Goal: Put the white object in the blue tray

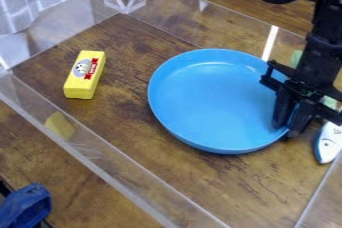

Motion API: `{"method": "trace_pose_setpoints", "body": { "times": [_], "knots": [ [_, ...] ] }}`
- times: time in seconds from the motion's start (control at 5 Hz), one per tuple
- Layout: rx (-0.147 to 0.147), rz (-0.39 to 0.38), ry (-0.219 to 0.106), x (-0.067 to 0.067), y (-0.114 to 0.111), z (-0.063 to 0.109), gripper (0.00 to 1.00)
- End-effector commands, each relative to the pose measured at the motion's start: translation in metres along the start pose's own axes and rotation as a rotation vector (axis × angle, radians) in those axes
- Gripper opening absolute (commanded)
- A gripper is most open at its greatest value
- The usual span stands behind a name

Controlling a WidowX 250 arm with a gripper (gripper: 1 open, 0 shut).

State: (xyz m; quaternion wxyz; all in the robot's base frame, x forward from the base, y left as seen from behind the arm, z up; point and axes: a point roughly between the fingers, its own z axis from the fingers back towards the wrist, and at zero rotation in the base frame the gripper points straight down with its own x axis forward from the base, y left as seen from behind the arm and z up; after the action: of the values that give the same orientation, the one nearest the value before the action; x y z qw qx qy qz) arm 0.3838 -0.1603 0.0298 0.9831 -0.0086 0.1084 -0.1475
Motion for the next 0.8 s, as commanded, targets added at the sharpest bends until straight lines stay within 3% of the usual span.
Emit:
{"method": "trace_pose_setpoints", "body": {
  "times": [0.0, 0.4, 0.6],
  "knots": [
    [-0.005, -0.096, -0.071, -0.007, -0.019, 0.034, 0.0],
    [-0.009, -0.116, -0.063, -0.013, -0.023, 0.041, 0.0],
    [0.011, -0.106, -0.062, -0.023, -0.016, 0.061, 0.0]
  ]
}}
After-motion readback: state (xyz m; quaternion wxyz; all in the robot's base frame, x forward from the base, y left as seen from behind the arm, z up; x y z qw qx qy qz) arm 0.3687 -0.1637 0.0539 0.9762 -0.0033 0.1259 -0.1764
